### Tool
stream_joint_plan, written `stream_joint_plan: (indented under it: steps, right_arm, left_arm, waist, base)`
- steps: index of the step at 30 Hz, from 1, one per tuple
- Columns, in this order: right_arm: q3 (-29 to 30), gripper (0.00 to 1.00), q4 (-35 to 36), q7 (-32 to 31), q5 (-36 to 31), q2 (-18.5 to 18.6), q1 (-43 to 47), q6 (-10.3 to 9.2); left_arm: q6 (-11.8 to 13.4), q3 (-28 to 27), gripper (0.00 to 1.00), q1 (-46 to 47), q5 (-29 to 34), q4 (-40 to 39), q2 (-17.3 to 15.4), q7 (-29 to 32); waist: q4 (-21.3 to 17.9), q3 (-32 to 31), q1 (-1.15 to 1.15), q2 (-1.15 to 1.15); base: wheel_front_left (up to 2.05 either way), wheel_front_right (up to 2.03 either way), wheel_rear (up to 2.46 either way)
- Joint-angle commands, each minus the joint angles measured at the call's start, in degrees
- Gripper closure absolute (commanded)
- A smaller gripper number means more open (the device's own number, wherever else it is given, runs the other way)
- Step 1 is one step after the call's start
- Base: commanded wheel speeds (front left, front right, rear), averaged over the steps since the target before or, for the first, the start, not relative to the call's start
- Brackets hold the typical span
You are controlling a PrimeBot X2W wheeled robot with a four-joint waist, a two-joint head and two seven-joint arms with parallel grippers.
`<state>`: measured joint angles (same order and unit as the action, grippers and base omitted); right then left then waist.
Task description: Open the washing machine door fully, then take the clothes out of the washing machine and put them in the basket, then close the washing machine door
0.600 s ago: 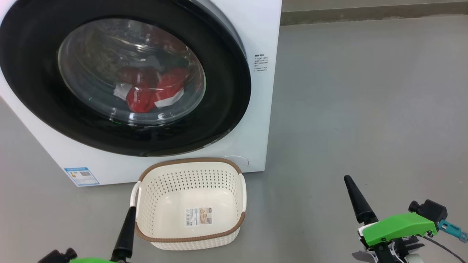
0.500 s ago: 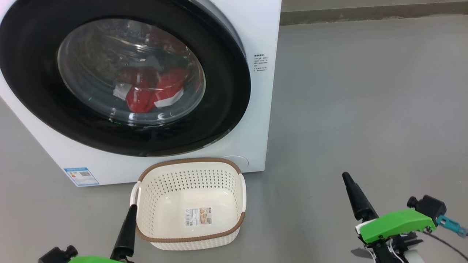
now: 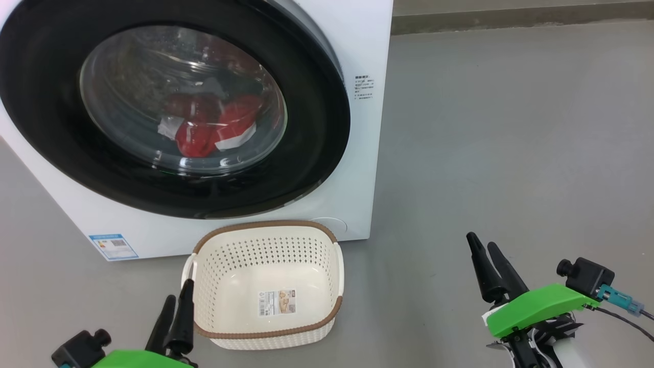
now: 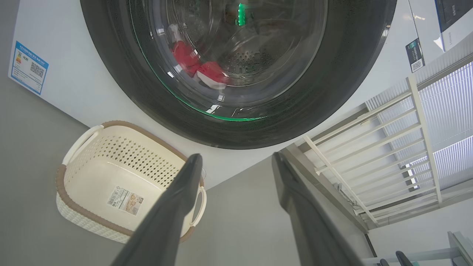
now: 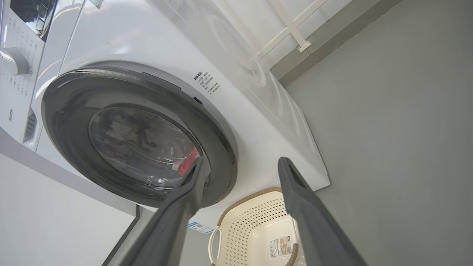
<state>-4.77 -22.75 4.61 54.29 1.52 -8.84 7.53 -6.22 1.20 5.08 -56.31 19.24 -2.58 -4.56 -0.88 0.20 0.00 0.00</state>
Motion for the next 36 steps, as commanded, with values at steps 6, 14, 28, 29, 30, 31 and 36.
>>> stream_joint_plan:
  steps: [6, 14, 28, 29, 30, 31, 36]
  right_arm:
    - [-1.77, 0.0, 1.99, 1.58, -7.2, 0.57, -4.16, -0.02]
    - [-2.65, 0.0, 2.4, 2.93, -13.88, 0.69, -5.13, -0.03]
    - [-4.69, 0.0, 1.89, 5.11, -21.0, 0.89, -7.33, -0.03]
    - [-4.87, 0.0, 1.85, 5.28, -21.59, 0.9, -7.5, -0.03]
    - [-5.04, 0.0, 1.82, 5.45, -22.15, 0.92, -7.66, -0.03]
    - [-5.21, 0.0, 1.77, 5.62, -22.72, 0.93, -7.82, -0.03]
    - [-5.99, 0.0, 1.55, 6.46, -25.34, 1.01, -8.65, -0.03]
  left_arm:
    - [0.94, -0.66, 0.0, 2.69, 7.61, -2.52, -0.95, -1.56]
    - [1.32, -0.57, 0.0, 3.76, 14.67, -2.47, -0.9, -2.91]
    - [1.24, -0.5, 0.0, 5.72, 23.83, -1.35, -0.81, -5.12]
    - [1.25, -0.46, 0.0, 5.84, 24.53, -1.32, -0.8, -5.29]
    - [1.25, -0.41, 0.0, 5.96, 25.23, -1.31, -0.79, -5.46]
    - [1.25, -0.37, 0.0, 6.08, 25.91, -1.28, -0.77, -5.63]
    - [1.17, -0.11, 0.0, 6.66, 29.19, -1.01, -0.74, -6.47]
  waist:
    - [-0.17, 0.11, 0.0, 0.0]
    - [-0.25, 0.35, 0.0, 0.0]
    - [-0.56, 0.65, 0.0, 0.0]
    - [-0.58, 0.64, 0.0, 0.0]
    - [-0.59, 0.64, 0.0, 0.0]
    - [-0.6, 0.64, 0.0, 0.0]
    - [-0.57, 0.73, 0.0, 0.0]
  base:
    - [0.0, 0.0, 0.0]
    - [0.0, 0.0, 0.0]
    - [0.0, 0.0, 0.0]
    - [0.0, 0.0, 0.0]
    - [0.0, 0.0, 0.0]
    - [0.0, 0.0, 0.0]
    - [0.0, 0.0, 0.0]
